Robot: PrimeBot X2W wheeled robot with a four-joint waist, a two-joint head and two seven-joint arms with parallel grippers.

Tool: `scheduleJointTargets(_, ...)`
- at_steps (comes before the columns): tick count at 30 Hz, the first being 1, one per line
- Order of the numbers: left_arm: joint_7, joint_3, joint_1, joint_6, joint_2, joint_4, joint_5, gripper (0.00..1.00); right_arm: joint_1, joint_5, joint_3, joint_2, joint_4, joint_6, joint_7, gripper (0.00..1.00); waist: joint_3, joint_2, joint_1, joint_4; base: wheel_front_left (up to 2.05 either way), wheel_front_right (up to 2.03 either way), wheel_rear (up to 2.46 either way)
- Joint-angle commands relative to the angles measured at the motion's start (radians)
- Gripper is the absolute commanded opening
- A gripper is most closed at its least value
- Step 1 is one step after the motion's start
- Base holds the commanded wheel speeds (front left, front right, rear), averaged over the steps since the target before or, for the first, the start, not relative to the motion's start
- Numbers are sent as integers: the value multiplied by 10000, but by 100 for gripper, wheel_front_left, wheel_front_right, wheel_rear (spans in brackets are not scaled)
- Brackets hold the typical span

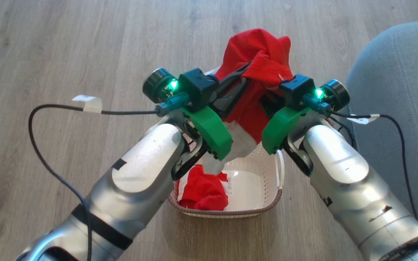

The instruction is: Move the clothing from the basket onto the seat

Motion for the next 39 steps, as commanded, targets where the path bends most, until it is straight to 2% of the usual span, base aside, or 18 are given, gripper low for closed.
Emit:
scheduleJointTargets(1,-95,460,-230,25,95,-273,85,89,-30,-120,-87,167,-442,-2,-67,0,31,-1,0,-51,0,0,0)
scheduleJointTargets(2,-95,512,-184,13,95,-292,111,100,2,-184,-138,167,-504,-2,-67,0,41,-1,0,-77,0,0,0)
scheduleJointTargets(13,-95,1194,300,-91,97,-119,523,100,302,-729,-709,168,-1058,-2,-67,0,75,-1,0,-365,0,0,0)
scheduleJointTargets(25,-95,1647,679,-192,149,173,879,100,420,-895,-1078,168,-1404,-2,-67,0,121,-1,0,-1357,0,0,0)
scheduleJointTargets(39,-95,1837,1140,-222,347,98,1022,100,767,-645,-1184,168,-2280,-2,-67,0,116,-1,0,-3610,0,0,0)
